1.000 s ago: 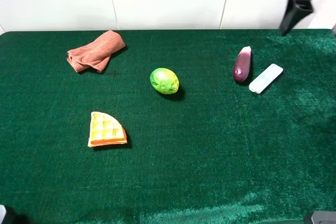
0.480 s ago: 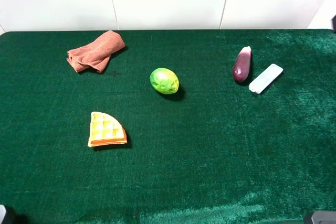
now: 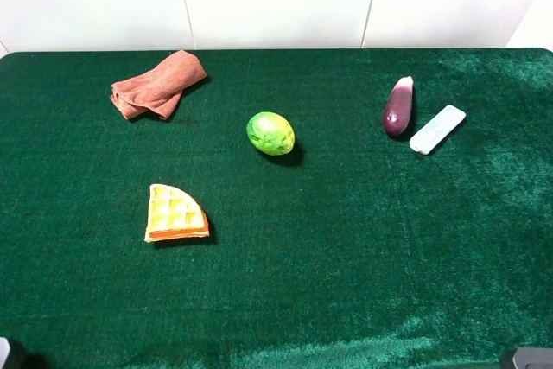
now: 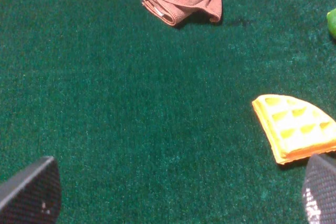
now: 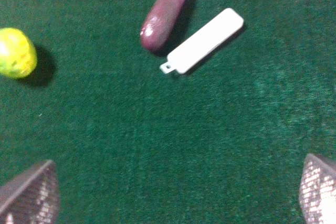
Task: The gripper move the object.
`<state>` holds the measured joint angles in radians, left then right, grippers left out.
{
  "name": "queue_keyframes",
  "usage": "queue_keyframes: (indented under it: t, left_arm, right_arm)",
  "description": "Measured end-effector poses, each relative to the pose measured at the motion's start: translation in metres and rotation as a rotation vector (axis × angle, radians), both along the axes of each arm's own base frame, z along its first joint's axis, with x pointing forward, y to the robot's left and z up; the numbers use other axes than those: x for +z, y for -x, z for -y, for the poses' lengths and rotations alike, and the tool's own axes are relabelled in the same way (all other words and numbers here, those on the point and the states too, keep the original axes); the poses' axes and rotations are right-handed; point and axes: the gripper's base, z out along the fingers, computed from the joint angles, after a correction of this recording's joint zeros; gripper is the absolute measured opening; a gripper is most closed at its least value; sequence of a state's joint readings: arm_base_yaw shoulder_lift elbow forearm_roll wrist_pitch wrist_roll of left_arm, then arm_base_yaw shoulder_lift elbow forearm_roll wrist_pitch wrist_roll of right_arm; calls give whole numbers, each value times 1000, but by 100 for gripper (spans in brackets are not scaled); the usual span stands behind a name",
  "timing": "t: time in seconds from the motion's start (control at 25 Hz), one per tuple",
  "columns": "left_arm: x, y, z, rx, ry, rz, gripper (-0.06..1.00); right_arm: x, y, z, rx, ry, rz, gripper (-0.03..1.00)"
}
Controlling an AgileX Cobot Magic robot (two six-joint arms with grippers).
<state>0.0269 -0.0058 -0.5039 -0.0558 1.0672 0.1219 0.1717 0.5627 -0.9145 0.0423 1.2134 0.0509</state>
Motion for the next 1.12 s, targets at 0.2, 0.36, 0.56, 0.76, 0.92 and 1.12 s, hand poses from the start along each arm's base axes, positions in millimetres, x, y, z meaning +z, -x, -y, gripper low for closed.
queue_keyframes:
  t: [0.2, 0.36, 0.56, 0.76, 0.92, 1.12]
  left_arm:
    - [0, 0, 0, 0, 0, 0, 92]
    - [0, 0, 0, 0, 0, 0, 92]
    - [0, 0, 0, 0, 0, 0, 92]
    - [0, 0, 0, 0, 0, 0, 92]
    - [0, 0, 0, 0, 0, 0, 92]
    - [0, 0, 0, 0, 0, 0, 92]
  right_arm:
    - [-27, 36, 12, -87, 18, 143, 70]
    - [-53, 55, 16, -152, 24, 261, 70]
    - [-86, 69, 16, -183, 24, 332, 70]
    - [-90, 67, 16, -184, 20, 343, 70]
    - [-90, 67, 16, -184, 20, 342, 70]
    - [-90, 67, 16, -184, 20, 342, 70]
